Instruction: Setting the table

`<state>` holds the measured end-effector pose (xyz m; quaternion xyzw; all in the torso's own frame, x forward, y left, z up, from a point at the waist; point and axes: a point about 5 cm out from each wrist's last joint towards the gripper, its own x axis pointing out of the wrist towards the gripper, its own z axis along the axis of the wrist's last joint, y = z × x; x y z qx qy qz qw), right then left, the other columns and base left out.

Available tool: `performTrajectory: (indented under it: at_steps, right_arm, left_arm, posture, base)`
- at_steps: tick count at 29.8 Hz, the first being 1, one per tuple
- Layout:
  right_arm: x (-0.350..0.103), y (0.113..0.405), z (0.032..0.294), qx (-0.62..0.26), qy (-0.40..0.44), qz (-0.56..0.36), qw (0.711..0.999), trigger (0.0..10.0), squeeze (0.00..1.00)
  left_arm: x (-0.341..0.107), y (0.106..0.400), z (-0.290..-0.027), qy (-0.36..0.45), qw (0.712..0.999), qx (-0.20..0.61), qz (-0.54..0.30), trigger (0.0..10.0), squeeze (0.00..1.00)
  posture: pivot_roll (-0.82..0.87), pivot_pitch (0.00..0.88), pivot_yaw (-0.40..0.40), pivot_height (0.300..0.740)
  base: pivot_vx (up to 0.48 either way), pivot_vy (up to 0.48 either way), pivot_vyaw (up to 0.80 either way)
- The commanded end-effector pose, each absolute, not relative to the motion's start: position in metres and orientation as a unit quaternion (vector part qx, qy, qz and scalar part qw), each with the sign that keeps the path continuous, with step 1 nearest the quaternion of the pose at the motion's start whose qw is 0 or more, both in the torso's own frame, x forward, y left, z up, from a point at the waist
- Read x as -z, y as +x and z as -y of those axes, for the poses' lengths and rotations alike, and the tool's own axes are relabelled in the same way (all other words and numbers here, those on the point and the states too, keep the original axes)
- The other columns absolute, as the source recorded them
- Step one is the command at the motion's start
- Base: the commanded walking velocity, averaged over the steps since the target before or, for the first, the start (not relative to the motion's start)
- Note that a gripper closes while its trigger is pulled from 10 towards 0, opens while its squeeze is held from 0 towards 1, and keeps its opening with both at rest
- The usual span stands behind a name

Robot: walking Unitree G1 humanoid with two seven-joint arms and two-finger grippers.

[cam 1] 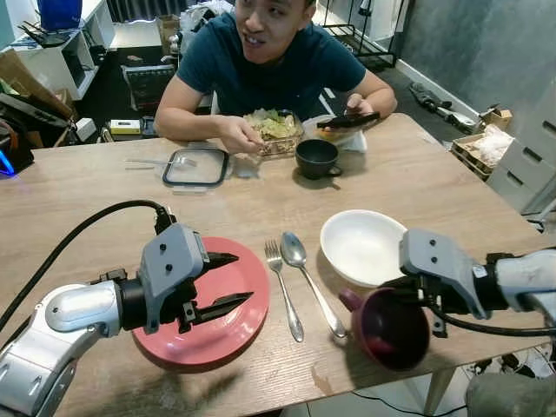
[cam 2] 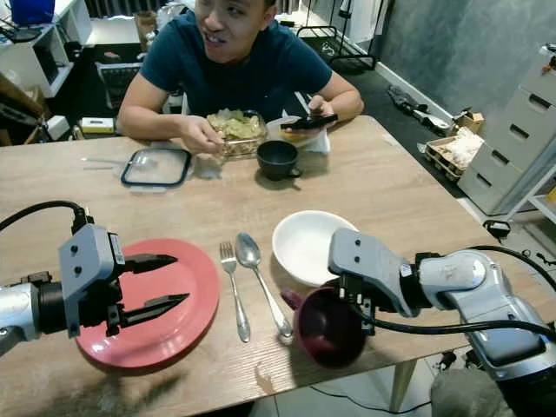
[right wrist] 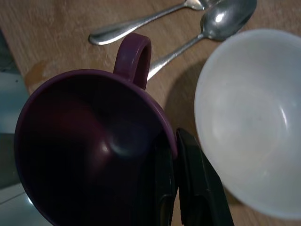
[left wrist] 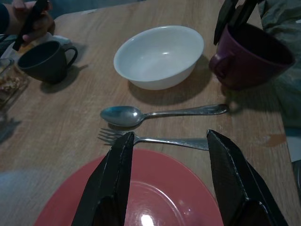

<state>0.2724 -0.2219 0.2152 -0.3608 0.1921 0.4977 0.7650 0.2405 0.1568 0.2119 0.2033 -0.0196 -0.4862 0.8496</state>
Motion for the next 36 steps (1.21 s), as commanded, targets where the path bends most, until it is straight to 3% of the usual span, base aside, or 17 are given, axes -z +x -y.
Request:
performTrajectory:
  at_steps: [1, 14, 16, 22, 23, 25, 26, 27, 29, 30, 36]
  right_arm:
    - [-0.221, 0.272, 0.226, -0.493, -0.369, -0.191, 0.764, 10.0, 0.00]
    - [-0.205, 0.272, 0.213, -0.524, -0.365, -0.194, 0.744, 10.0, 0.00]
    - [-0.204, 0.274, 0.213, -0.521, -0.368, -0.194, 0.746, 10.0, 0.14]
    - [-0.204, 0.279, 0.211, -0.512, -0.370, -0.185, 0.753, 10.0, 0.16]
    - [-0.205, 0.281, 0.211, -0.510, -0.370, -0.184, 0.754, 10.0, 0.38]
    - [-0.205, 0.281, 0.210, -0.509, -0.370, -0.183, 0.756, 10.0, 0.52]
    - [-0.204, 0.282, 0.210, -0.509, -0.370, -0.183, 0.755, 10.0, 0.52]
    - [-0.204, 0.281, 0.210, -0.510, -0.370, -0.183, 0.755, 10.0, 0.82]
    - [-0.203, 0.282, 0.211, -0.510, -0.371, -0.183, 0.754, 10.0, 0.82]
    - [-0.203, 0.282, 0.211, -0.510, -0.371, -0.183, 0.754, 10.0, 1.00]
    - [-0.203, 0.283, 0.210, -0.511, -0.372, -0.183, 0.753, 10.0, 1.00]
  left_arm:
    - [-0.210, 0.239, -0.158, 0.203, 0.849, 0.488, 0.011, 10.0, 0.00]
    - [-0.211, 0.238, -0.157, 0.202, 0.851, 0.485, 0.014, 10.0, 0.00]
    - [-0.211, 0.238, -0.157, 0.201, 0.852, 0.483, 0.014, 10.0, 0.00]
    - [-0.211, 0.238, -0.156, 0.199, 0.853, 0.482, 0.015, 10.0, 0.00]
    - [-0.211, 0.237, -0.156, 0.199, 0.853, 0.481, 0.015, 10.0, 0.00]
    - [-0.211, 0.237, -0.156, 0.198, 0.854, 0.481, 0.015, 10.0, 0.00]
    - [-0.211, 0.237, -0.156, 0.198, 0.854, 0.481, 0.015, 10.0, 0.00]
    - [-0.211, 0.237, -0.156, 0.198, 0.854, 0.481, 0.015, 10.0, 0.00]
    - [-0.211, 0.237, -0.156, 0.198, 0.854, 0.481, 0.014, 10.0, 0.00]
    - [-0.211, 0.237, -0.156, 0.199, 0.854, 0.480, 0.014, 10.0, 0.00]
    - [-0.212, 0.238, -0.156, 0.198, 0.856, 0.478, 0.016, 10.0, 0.00]
  posture:
    - [-0.08, 0.000, 0.077, 0.740]
    - [-0.07, 0.000, 0.066, 0.740]
    - [-0.07, 0.000, 0.065, 0.740]
    - [-0.06, 0.000, 0.062, 0.740]
    - [-0.06, 0.000, 0.061, 0.740]
    - [-0.06, 0.000, 0.061, 0.740]
    - [-0.06, 0.000, 0.061, 0.740]
    - [-0.06, 0.000, 0.060, 0.740]
    - [-0.06, 0.000, 0.060, 0.740]
    - [-0.06, 0.000, 0.061, 0.740]
    - [-0.06, 0.000, 0.060, 0.740]
  base:
    - [0.000, 0.000, 0.00]
    - [0.000, 0.000, 0.00]
    - [0.000, 0.000, 0.00]
    - [0.000, 0.000, 0.00]
    - [0.000, 0.000, 0.00]
    - [0.000, 0.000, 0.00]
    - [0.000, 0.000, 0.00]
    - [0.000, 0.000, 0.00]
    - [0.000, 0.000, 0.00]
    - [0.000, 0.000, 0.00]
    - [0.000, 0.000, 0.00]
